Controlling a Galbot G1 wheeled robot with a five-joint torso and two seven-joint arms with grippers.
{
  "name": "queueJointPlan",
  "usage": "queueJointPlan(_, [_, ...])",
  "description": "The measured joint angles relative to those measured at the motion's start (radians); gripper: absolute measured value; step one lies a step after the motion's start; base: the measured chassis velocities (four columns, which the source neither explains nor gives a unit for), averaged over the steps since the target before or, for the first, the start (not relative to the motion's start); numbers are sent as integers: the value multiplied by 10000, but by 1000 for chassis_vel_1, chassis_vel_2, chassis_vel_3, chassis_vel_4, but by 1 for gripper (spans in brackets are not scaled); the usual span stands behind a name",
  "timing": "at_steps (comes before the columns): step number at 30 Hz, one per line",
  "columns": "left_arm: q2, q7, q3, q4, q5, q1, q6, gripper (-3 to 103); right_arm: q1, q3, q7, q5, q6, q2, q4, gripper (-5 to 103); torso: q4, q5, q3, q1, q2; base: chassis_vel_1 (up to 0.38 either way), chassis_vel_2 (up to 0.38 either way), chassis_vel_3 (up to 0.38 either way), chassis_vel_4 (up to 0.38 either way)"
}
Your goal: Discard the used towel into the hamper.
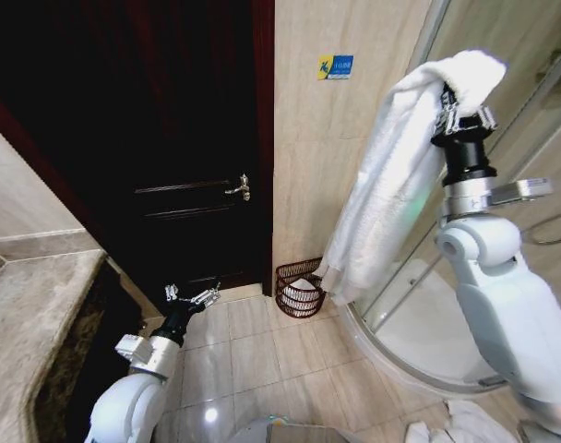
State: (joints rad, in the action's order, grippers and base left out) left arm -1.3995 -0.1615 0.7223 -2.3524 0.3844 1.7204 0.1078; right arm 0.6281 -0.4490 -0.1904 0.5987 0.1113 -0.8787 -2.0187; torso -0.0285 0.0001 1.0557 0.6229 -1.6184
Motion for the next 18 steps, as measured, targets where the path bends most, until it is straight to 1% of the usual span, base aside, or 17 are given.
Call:
queueJointPlan(3, [0,0,0,0,0,1,0,99,41,12,3,-48,0,-47,26,12,0,-1,-1,-2,-1,-62,38,52,-54])
queueJointPlan(10, [0,0,0,0,0,-3,0,99,20,155,-23,-123,-2,-144,75,12,0,-1,2,7,1,-113,133,122,-121])
queueJointPlan(13, [0,0,0,0,0,-4,0,99,-11,287,-122,-181,-4,-247,90,12,-2,-5,4,15,4,-148,115,125,-95])
queueJointPlan(14, [0,0,0,0,0,-3,0,99,-11,326,-141,-208,-5,-292,108,12,-9,1,6,16,6,-54,75,75,-59])
queueJointPlan(15, [0,0,0,0,0,-3,0,99,-11,354,-175,-243,-5,-351,116,12,-4,5,6,15,6,-54,75,16,6])
queueJointPlan(16, [0,0,0,0,0,-3,0,99,-11,354,-175,-243,-5,-351,116,12,-4,5,6,15,6,-54,75,16,6])
queueJointPlan(18, [0,0,0,0,0,-3,0,99,8,361,-182,-406,-38,-458,115,12,3,-6,2,8,5,0,0,0,0])
